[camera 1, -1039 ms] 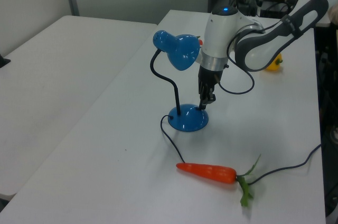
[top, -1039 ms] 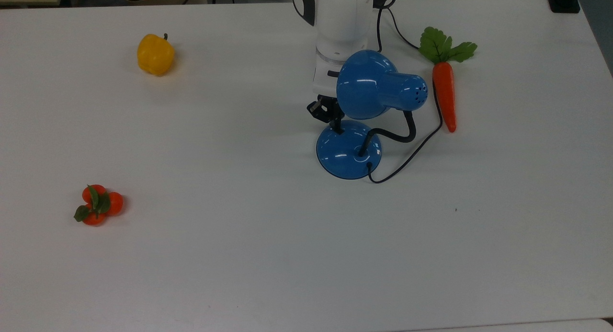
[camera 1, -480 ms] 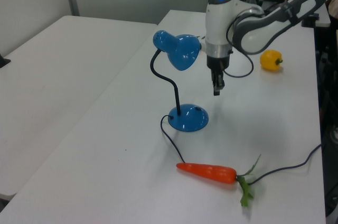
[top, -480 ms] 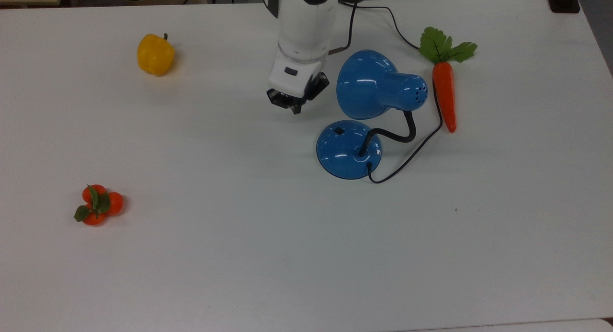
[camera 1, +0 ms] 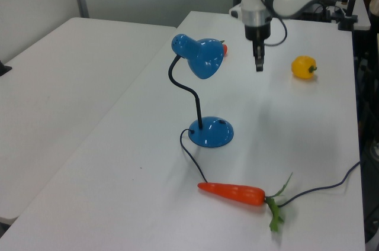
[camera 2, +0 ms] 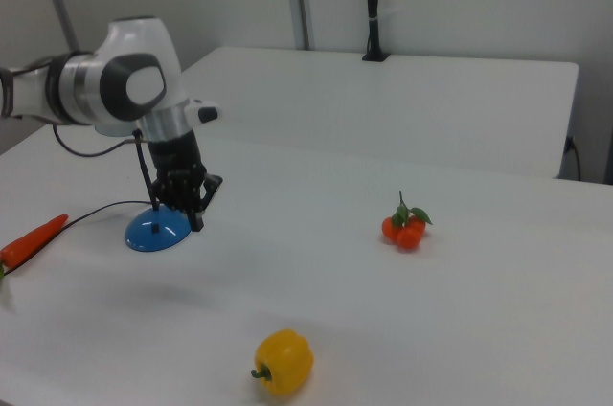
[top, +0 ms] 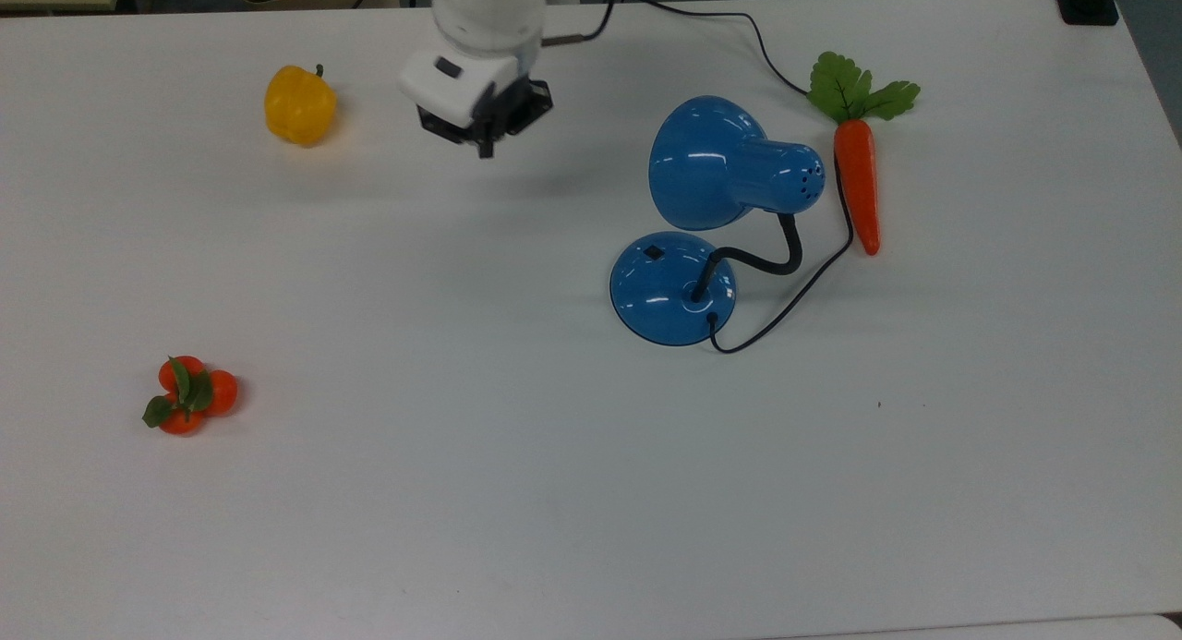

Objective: Turn off lamp

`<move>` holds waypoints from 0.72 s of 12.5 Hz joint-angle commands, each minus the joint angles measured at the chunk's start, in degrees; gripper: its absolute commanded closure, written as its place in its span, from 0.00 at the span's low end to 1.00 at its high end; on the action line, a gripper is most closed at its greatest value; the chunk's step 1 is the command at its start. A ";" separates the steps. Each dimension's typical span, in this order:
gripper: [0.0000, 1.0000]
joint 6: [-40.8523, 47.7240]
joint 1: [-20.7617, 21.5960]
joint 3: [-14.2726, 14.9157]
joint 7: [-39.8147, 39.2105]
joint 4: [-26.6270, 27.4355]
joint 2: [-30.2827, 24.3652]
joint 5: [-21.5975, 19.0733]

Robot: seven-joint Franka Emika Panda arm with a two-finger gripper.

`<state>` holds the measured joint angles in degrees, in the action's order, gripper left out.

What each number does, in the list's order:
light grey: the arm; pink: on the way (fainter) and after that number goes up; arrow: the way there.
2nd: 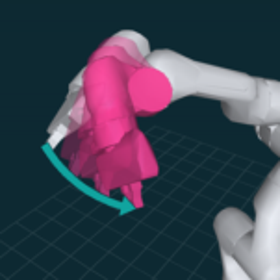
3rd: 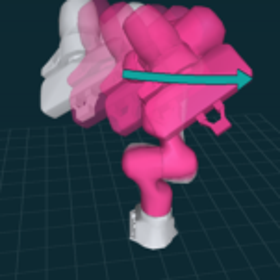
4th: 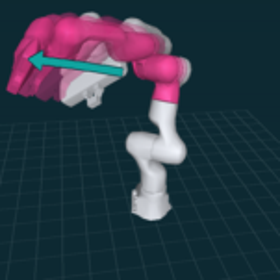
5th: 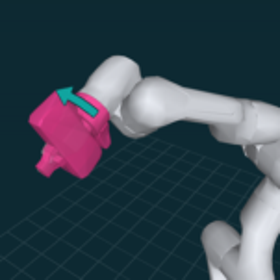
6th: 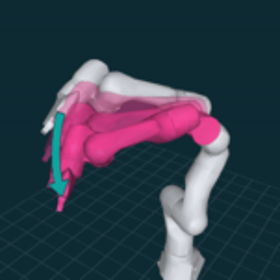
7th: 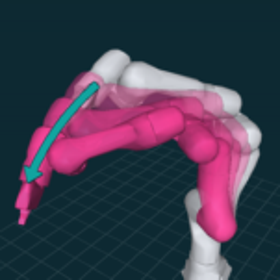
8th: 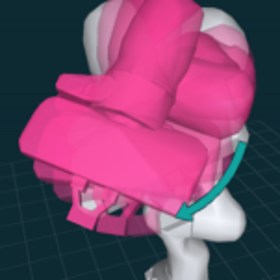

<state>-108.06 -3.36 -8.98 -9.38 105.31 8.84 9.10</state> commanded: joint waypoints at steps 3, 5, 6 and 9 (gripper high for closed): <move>1.00 9.16 -3.76 0.28 2.00 -5.45 -6.54 0.40; 1.00 13.03 -4.99 0.37 2.09 -9.14 -7.25 -0.22; 1.00 15.31 -5.95 0.37 2.09 -12.12 -7.25 -0.66; 0.87 18.23 -4.83 3.16 5.50 -16.53 -7.34 -3.38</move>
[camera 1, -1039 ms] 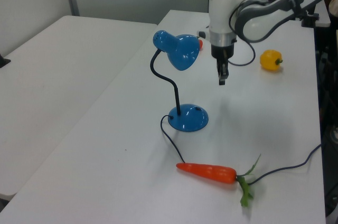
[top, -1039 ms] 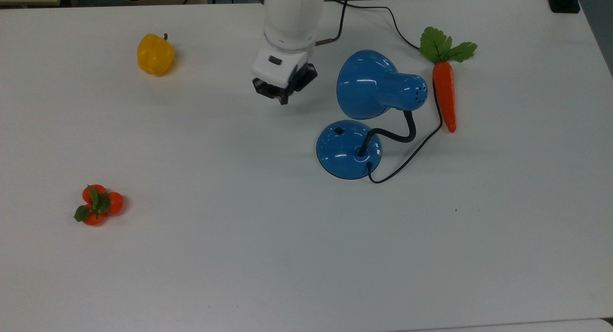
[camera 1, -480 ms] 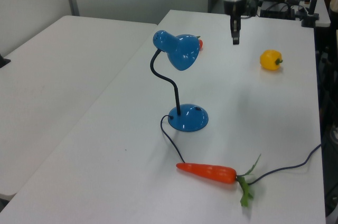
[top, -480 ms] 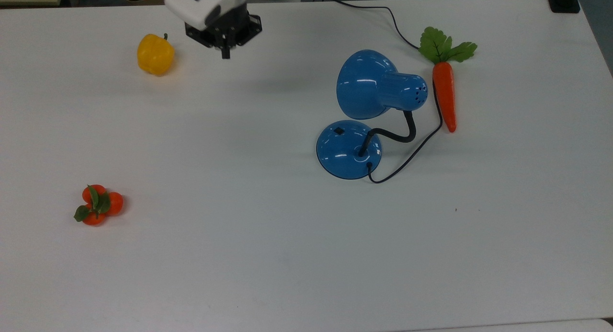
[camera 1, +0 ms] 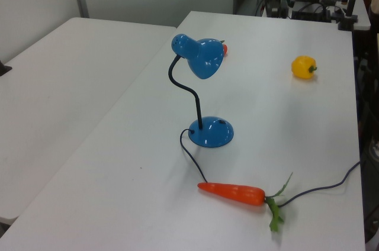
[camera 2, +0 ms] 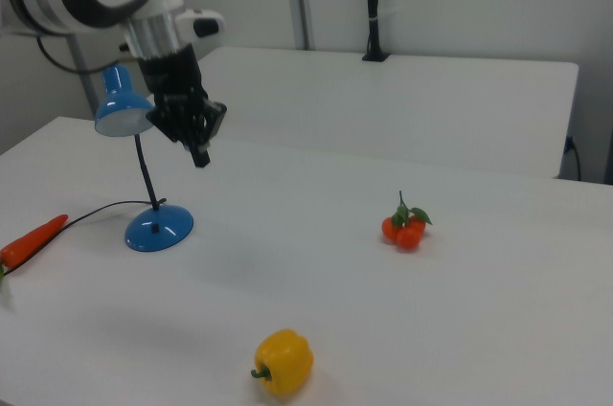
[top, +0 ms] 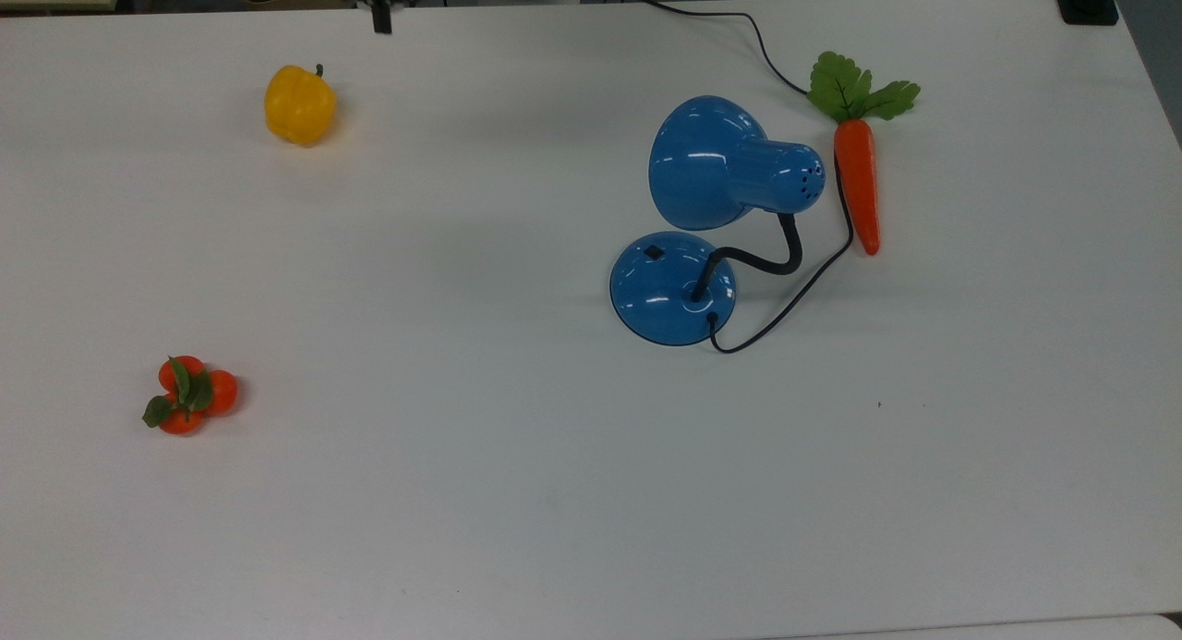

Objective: Turn off lamp

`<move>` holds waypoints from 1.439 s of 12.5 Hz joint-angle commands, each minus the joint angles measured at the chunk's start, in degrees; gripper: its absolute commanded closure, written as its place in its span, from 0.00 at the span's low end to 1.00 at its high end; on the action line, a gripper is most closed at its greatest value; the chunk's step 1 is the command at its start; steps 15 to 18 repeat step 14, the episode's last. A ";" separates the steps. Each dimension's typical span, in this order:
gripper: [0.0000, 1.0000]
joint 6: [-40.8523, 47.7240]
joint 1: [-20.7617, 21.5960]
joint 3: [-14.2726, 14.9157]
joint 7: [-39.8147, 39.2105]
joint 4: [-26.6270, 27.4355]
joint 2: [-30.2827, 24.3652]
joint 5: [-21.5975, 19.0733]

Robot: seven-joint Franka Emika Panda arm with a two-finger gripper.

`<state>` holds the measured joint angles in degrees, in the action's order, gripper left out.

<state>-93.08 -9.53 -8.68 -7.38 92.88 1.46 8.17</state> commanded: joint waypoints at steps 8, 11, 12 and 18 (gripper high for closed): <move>0.00 6.94 12.51 13.33 3.69 -4.38 -2.95 -2.73; 0.00 7.03 11.46 13.69 3.42 -4.47 -3.22 -3.08; 0.00 7.12 11.37 13.69 3.68 -4.38 -3.22 -3.08; 0.00 7.30 11.37 13.69 3.95 -4.47 -3.04 -3.08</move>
